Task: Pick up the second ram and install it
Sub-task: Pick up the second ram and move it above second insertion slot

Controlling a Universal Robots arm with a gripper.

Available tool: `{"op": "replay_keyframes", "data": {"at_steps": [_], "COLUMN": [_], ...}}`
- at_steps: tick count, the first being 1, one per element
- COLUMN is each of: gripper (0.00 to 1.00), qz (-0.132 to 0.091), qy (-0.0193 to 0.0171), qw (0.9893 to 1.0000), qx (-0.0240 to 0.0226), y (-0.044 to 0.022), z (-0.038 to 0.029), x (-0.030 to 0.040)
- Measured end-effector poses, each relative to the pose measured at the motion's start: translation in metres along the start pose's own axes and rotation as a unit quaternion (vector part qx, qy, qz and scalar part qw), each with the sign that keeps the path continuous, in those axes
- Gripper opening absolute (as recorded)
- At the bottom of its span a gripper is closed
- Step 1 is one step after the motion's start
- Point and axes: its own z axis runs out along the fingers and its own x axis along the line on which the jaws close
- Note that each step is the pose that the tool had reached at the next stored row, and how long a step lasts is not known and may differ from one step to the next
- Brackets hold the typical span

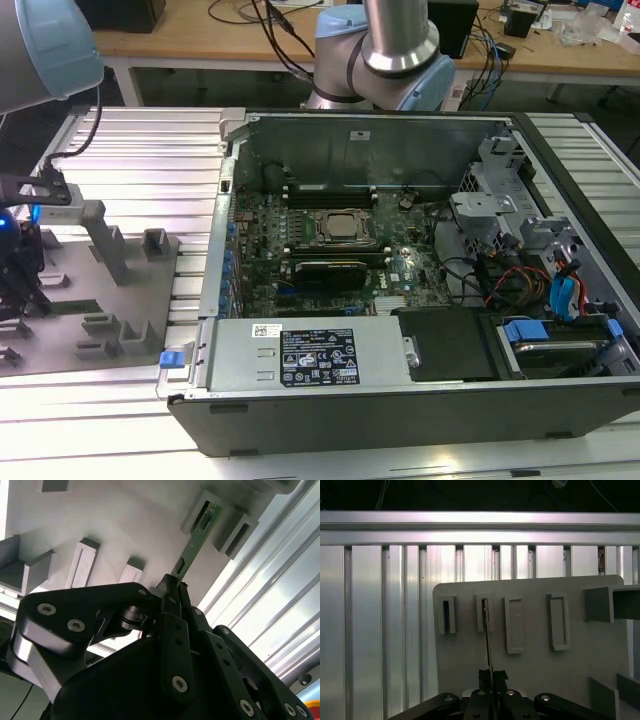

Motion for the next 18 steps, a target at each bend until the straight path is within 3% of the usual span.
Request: {"op": "replay_keyframes", "data": {"at_steps": [18], "gripper": [0.14], "qz": [0.000], "qy": [0.0013], "qw": [1.0000], "qx": [0.0000], "y": [0.0007], "z": [-0.0350], "x": [-0.0024]}}
